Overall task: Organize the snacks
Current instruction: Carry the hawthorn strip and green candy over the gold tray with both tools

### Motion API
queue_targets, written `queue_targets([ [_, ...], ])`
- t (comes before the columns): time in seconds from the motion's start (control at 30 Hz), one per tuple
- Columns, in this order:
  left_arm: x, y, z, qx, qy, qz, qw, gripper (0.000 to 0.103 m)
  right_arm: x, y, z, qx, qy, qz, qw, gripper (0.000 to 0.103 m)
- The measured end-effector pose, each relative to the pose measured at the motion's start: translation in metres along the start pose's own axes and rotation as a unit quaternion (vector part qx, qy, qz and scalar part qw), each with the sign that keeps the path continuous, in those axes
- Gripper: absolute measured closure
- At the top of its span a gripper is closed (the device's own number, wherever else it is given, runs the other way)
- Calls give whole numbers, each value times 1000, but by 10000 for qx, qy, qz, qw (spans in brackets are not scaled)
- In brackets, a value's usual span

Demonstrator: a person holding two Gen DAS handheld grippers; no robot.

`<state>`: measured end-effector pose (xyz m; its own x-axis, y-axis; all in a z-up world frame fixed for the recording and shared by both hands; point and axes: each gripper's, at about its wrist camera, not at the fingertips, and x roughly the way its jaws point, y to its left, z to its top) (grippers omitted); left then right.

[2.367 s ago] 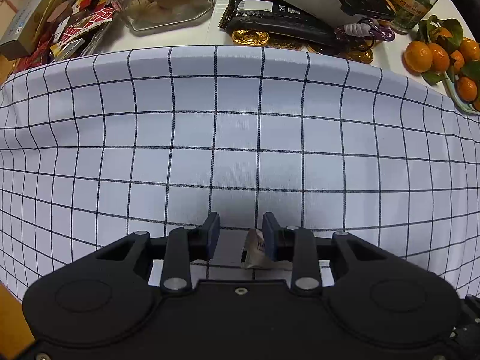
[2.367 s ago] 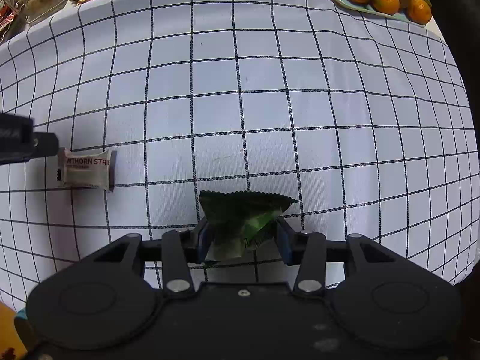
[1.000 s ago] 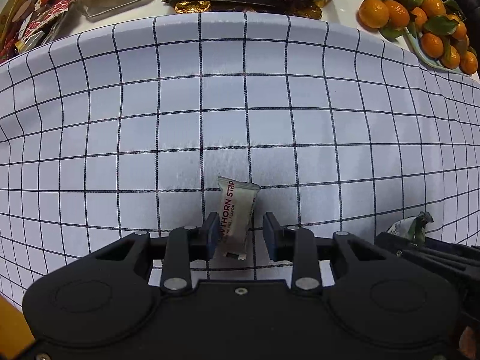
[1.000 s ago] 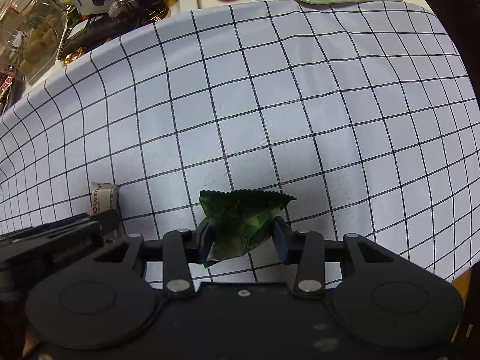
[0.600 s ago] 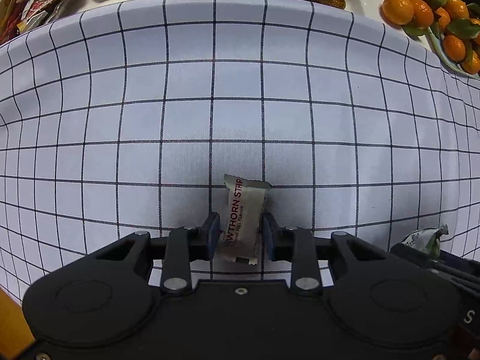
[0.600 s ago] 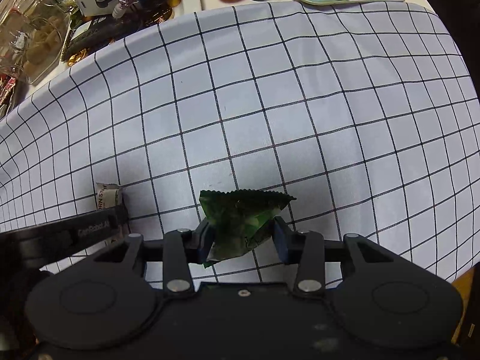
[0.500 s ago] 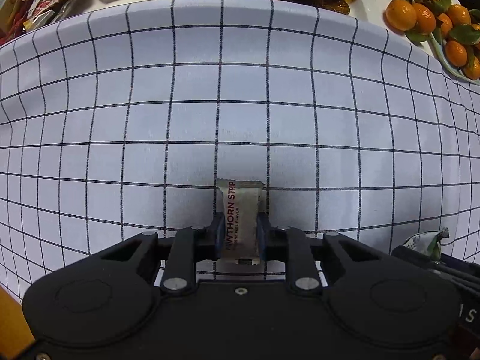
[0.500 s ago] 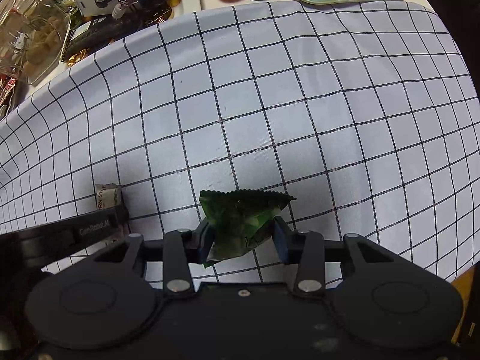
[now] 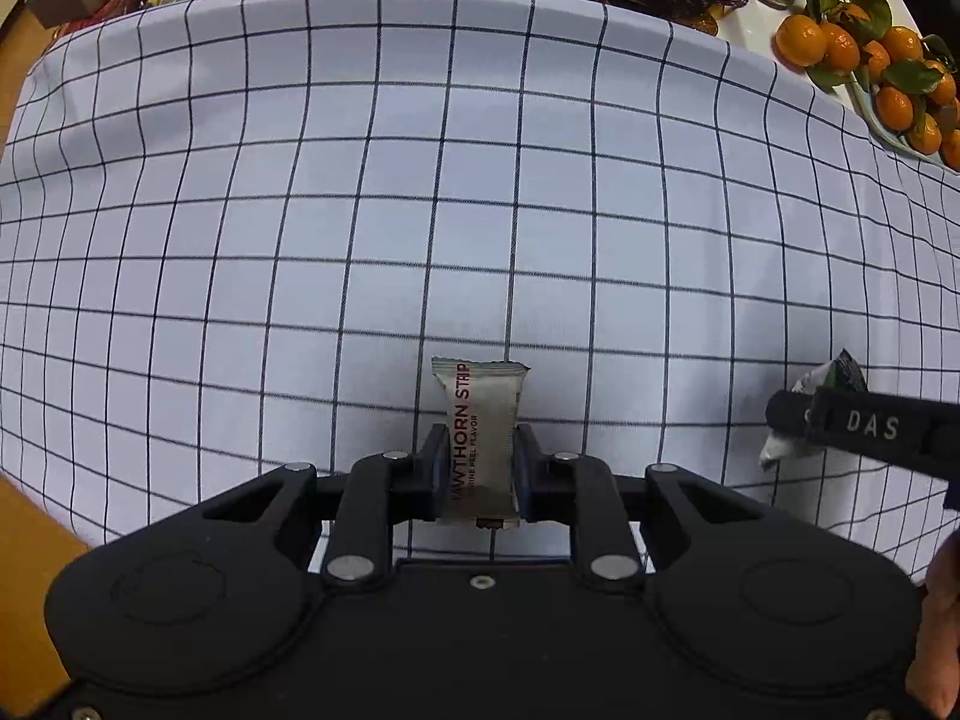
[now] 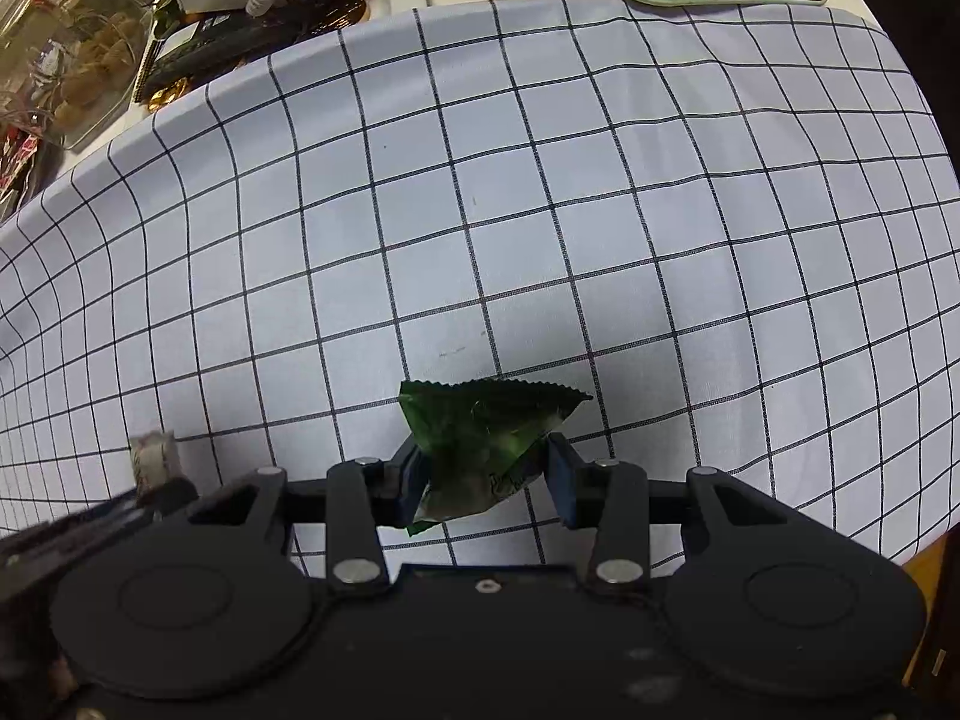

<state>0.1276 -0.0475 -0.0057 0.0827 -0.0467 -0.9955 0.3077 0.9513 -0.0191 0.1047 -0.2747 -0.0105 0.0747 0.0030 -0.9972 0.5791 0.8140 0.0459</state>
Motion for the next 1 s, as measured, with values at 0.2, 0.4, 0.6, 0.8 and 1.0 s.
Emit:
queue_targets([
  [0.2,-20,14,-42,-61,-76,3,10000,74,1,5,-14,-110,-53,-142,9998,60],
  [0.4,-29,11,-69,-127,-260,40,9996,74,-13,1,-40,-135,-311,-45,9994,60],
  [0.6,-37,17,-109,-97,-362,31,9993,74,-47,-6,-73,-126,-708,359,9968,60],
  [0.8,-43,20,-149,-46,-506,-61,9987,74,-84,-11,-124,-135,-1258,509,9907,60],
  [1.0,-44,19,-180,55,-524,-188,9984,74,-101,-19,-194,-90,-1666,630,9840,60],
])
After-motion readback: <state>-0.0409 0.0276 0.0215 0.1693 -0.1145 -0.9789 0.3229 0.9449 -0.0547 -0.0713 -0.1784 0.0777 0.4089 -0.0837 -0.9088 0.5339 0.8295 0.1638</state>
